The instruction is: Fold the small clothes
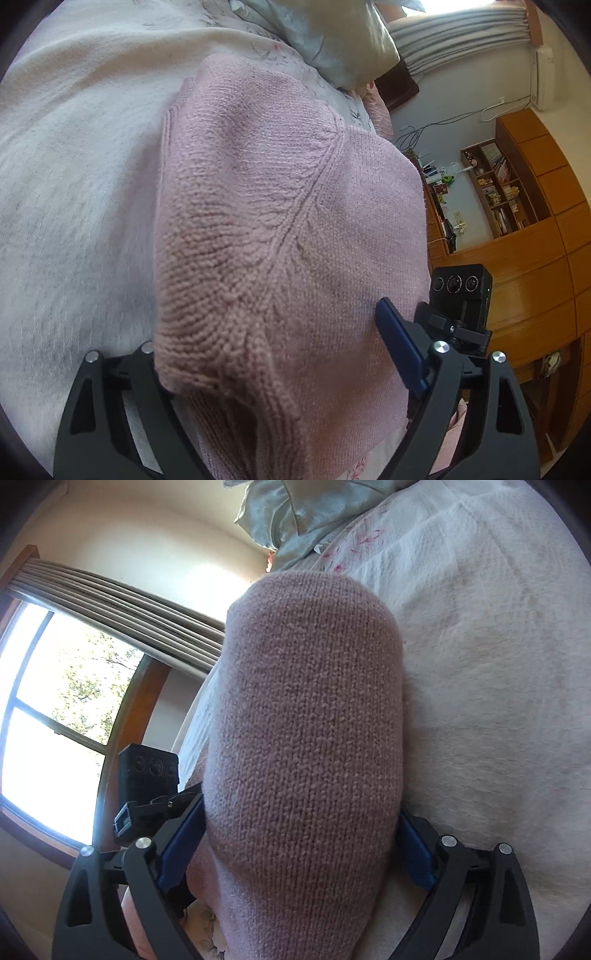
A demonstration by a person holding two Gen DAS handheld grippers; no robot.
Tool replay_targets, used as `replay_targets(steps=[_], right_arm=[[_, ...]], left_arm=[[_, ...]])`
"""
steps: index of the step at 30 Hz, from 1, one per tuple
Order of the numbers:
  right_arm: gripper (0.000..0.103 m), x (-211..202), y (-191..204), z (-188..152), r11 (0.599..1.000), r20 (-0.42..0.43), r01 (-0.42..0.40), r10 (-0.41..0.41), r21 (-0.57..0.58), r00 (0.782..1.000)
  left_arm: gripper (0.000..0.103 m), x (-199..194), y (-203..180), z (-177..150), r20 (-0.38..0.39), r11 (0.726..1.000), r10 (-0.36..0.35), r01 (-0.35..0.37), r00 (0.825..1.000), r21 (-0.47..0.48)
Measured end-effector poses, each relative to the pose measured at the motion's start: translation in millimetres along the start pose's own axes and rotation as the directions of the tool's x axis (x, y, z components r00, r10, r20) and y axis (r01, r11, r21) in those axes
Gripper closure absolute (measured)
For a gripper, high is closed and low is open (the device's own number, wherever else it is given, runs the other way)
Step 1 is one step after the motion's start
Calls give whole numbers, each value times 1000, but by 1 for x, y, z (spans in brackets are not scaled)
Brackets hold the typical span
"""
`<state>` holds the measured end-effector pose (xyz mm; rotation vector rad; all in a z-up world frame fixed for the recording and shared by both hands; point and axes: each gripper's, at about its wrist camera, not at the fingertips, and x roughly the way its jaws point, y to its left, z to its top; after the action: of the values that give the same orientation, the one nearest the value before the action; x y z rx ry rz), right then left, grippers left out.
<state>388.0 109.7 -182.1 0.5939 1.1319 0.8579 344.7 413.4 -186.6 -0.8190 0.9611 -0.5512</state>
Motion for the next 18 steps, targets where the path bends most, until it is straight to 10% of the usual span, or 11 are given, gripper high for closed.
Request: replay_targets(steps=[5,18], right_arm=[[42,-14,9,-5,999,17,-44,44,-5,999],[43,-170,39,-78,990,85,-72,82,-119,993]], left_arm=[[62,-5,-7,-11,40,998,-63,63,997,5],[64,-11,-138,-119,0,969,-199,197,980,150]])
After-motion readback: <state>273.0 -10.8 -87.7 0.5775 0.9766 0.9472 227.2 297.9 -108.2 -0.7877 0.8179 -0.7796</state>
